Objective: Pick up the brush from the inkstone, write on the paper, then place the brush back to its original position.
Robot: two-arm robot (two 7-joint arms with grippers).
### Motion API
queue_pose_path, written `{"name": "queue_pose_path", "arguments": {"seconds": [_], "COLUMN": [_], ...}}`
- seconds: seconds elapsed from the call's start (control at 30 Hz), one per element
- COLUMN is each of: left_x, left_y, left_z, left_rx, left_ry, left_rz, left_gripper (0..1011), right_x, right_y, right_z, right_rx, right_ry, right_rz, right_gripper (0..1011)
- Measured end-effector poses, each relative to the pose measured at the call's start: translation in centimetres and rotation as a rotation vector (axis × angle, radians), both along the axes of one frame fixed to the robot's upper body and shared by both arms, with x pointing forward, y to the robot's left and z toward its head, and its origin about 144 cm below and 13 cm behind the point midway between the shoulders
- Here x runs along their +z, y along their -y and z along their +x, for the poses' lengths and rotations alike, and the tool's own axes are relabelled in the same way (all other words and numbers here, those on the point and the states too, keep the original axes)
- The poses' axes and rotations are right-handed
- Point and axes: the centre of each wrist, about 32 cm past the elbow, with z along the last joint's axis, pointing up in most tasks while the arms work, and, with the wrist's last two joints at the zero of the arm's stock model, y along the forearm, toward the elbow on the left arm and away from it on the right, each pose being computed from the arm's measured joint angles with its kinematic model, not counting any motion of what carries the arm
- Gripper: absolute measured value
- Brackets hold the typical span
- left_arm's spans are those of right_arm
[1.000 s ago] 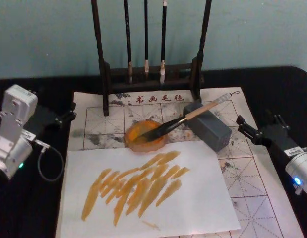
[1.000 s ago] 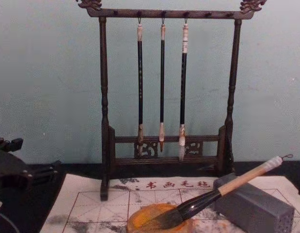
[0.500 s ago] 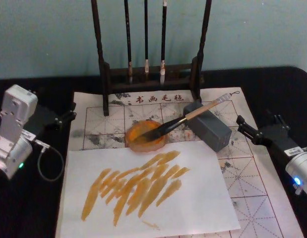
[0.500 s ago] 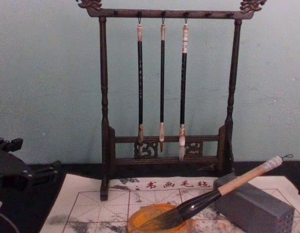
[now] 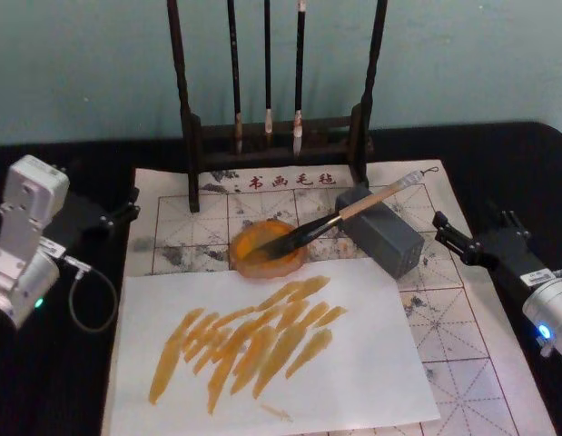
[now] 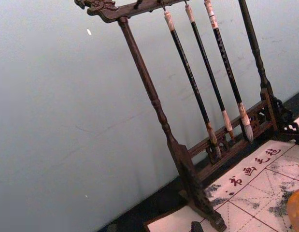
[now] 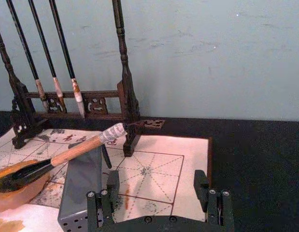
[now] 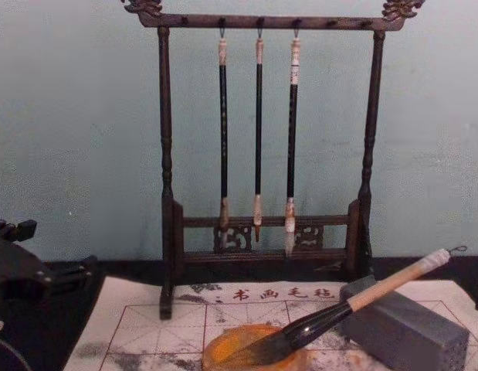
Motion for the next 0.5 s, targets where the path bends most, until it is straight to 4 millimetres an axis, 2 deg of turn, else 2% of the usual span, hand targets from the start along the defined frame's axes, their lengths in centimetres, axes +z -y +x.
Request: {"name": "queue_pose_path", "arguments": {"seconds": [0.5], "left_x": [0.0], "left_y": [0.0], "left_z": [0.0], "left_rx": [0.0], "left_ry": [0.0], "left_rz": [0.0], "left_gripper": [1001], "right_x": [0.0], "right_y": [0.0], "right_z": [0.0], "right_rx": [0.0], "right_ry": [0.0], "right_rz": [0.0], "right_gripper": [1002]}}
